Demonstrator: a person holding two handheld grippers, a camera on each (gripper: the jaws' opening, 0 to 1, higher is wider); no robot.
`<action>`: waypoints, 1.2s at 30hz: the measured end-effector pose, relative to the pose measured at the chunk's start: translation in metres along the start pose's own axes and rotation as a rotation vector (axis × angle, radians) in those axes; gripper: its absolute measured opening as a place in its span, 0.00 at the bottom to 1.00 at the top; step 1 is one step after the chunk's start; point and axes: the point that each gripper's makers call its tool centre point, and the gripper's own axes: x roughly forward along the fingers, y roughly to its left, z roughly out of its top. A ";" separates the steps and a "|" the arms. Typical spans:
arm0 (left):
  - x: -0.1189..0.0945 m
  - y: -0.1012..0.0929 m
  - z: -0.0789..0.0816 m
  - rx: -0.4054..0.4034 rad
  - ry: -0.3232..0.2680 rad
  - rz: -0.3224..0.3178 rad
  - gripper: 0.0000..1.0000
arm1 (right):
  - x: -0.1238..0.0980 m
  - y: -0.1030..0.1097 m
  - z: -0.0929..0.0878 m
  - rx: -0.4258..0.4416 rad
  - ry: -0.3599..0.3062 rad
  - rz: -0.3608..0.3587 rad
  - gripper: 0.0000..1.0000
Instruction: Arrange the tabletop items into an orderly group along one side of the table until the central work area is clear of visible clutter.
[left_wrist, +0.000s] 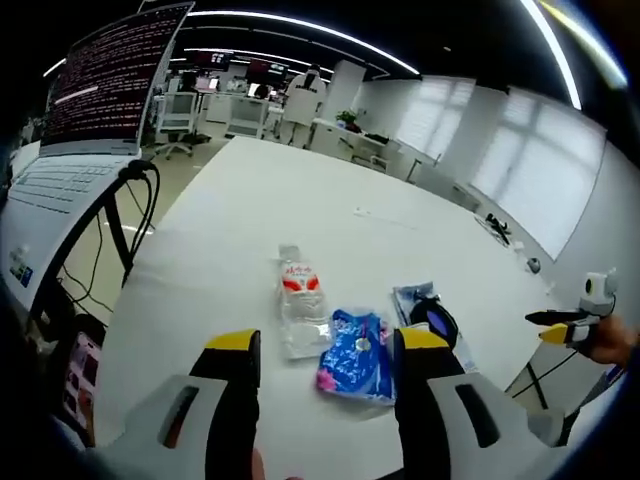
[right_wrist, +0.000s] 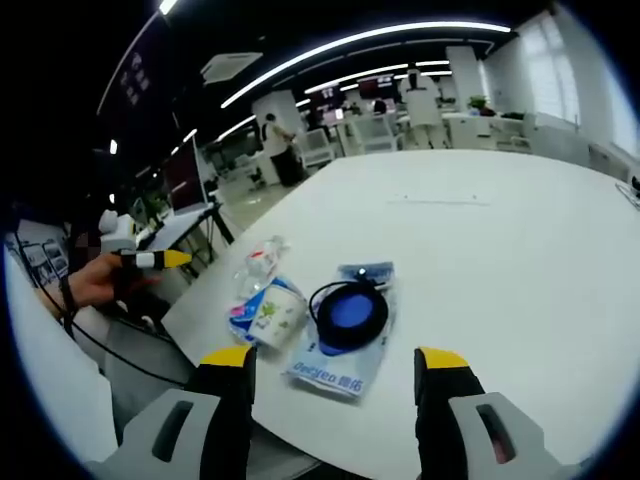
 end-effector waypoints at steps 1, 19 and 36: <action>0.000 0.000 0.000 -0.004 -0.001 0.000 0.53 | 0.000 0.000 0.000 0.001 0.000 0.000 0.65; 0.018 0.004 -0.004 -0.104 -0.007 0.026 0.49 | -0.001 0.002 -0.003 0.008 0.011 0.002 0.64; 0.044 0.006 0.003 -0.172 -0.005 0.034 0.46 | 0.005 0.004 -0.001 -0.004 0.025 0.019 0.64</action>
